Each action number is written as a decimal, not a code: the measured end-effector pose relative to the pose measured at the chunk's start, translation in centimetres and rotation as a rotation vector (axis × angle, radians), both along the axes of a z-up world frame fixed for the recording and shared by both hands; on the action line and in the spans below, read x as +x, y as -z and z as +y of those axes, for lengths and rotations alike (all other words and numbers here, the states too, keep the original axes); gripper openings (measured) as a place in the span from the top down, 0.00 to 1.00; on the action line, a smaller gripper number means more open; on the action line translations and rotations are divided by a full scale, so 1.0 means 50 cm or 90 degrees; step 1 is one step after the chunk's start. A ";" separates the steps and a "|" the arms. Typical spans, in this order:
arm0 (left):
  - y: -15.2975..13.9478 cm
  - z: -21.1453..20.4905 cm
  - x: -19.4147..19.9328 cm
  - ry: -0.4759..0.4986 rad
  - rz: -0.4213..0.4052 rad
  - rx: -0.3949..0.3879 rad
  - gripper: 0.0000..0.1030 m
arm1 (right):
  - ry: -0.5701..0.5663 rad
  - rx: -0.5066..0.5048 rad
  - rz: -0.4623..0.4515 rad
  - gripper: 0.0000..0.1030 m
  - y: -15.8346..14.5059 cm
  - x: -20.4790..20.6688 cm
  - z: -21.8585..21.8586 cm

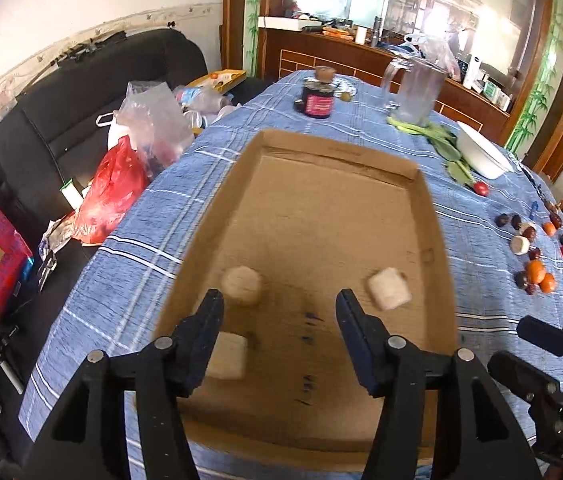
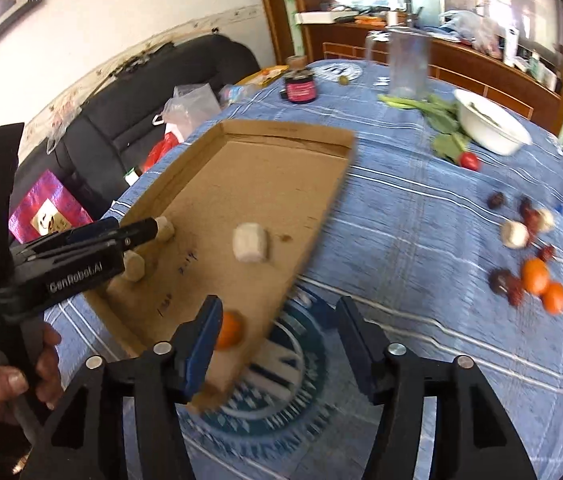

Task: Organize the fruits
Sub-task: 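Grasp the second orange with the right tool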

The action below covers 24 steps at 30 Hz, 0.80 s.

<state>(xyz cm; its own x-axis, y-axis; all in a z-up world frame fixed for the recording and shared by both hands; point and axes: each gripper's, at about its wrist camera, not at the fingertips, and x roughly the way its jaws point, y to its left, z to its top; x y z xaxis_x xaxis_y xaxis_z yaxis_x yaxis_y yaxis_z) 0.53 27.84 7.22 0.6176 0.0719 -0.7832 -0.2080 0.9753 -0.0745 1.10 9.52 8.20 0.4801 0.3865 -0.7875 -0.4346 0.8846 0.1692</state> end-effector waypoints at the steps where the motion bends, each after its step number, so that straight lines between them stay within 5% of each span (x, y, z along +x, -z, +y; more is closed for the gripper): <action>1: -0.005 -0.014 -0.002 0.003 -0.001 0.000 0.39 | 0.005 -0.005 -0.002 0.38 0.000 -0.008 -0.019; 13: -0.024 -0.264 -0.006 0.105 0.006 0.011 0.28 | 0.110 0.029 0.017 0.38 0.026 -0.031 -0.293; 24: 0.022 -0.389 0.002 0.146 0.061 0.029 0.28 | 0.205 -0.002 0.034 0.39 0.079 0.106 -0.498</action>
